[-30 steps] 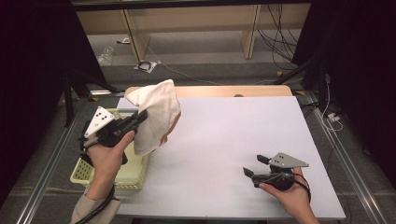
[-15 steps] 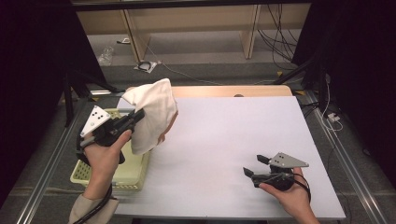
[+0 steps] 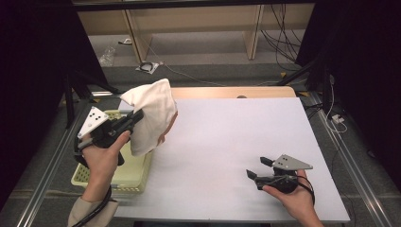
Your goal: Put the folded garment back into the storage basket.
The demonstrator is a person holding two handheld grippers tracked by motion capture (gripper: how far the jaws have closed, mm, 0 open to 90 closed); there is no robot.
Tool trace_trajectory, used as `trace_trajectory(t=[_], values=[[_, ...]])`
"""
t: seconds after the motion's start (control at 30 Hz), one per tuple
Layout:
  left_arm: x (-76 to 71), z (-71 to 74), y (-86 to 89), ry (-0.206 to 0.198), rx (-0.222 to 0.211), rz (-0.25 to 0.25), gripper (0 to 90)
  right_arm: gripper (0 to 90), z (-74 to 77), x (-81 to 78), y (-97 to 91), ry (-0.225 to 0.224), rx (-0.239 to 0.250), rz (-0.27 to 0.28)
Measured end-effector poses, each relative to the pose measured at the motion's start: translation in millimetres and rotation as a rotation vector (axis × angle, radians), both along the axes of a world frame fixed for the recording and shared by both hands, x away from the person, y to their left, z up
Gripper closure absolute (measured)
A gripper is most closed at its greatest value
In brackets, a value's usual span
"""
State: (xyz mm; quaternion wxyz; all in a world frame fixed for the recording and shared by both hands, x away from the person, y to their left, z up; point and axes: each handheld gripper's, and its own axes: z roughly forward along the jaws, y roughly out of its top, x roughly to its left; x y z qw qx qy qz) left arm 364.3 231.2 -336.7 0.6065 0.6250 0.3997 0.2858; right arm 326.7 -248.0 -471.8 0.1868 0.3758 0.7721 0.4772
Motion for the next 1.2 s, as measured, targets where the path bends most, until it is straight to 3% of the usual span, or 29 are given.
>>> trace_trajectory(t=[1.2], values=[[-0.8,0.5,18.1,0.014,-0.014,0.032,84.0,26.5,0.4,-0.2,-0.7,0.001,0.002,-0.004]])
